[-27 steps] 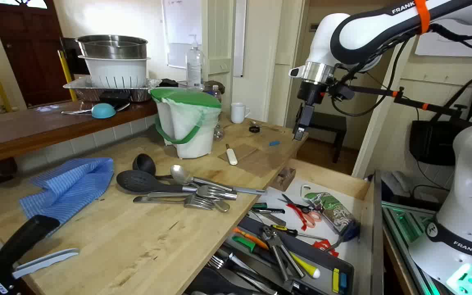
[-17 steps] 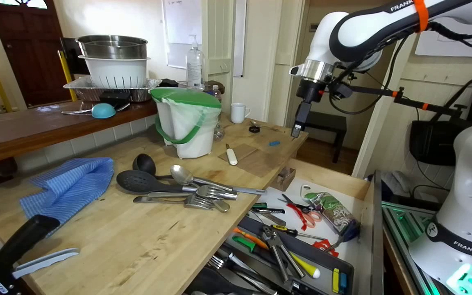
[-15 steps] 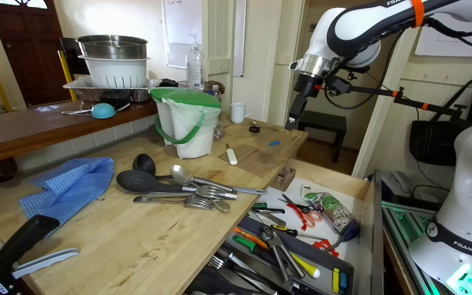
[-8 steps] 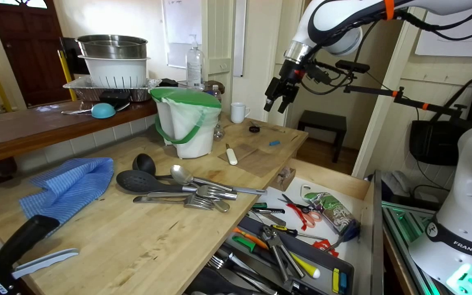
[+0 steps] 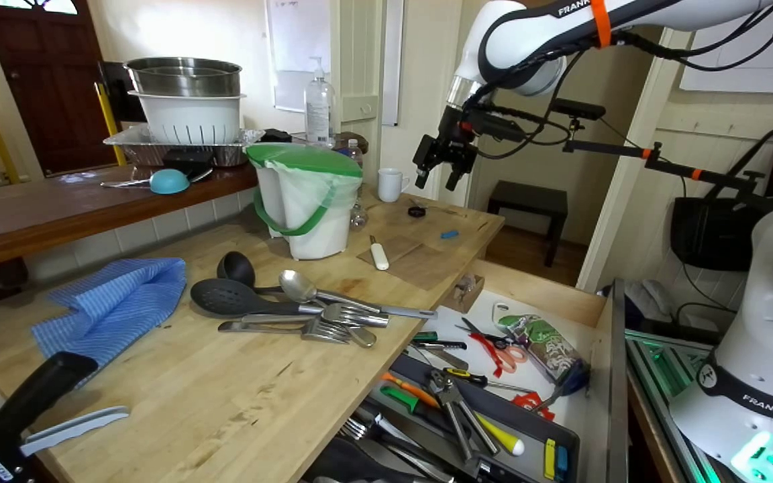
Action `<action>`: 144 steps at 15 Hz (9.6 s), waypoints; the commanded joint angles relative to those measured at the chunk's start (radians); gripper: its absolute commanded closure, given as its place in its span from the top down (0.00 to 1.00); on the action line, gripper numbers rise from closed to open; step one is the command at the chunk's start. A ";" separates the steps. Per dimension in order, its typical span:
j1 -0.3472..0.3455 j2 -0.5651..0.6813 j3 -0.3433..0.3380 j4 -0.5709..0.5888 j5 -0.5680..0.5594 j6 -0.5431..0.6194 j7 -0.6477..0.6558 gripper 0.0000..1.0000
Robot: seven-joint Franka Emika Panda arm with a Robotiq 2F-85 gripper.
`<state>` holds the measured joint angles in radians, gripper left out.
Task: Put the white potato peeler inside the utensil holder in the drawer
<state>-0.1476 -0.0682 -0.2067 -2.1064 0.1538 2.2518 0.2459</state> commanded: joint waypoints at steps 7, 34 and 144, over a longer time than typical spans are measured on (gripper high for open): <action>-0.008 0.217 0.019 0.097 0.033 0.108 0.369 1.00; 0.031 0.592 0.010 0.447 -0.014 -0.011 0.494 0.74; 0.492 0.349 0.253 -0.453 -0.158 0.778 0.538 0.08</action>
<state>0.3990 0.2612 -0.0034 -2.5198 -0.0766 2.9681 0.8390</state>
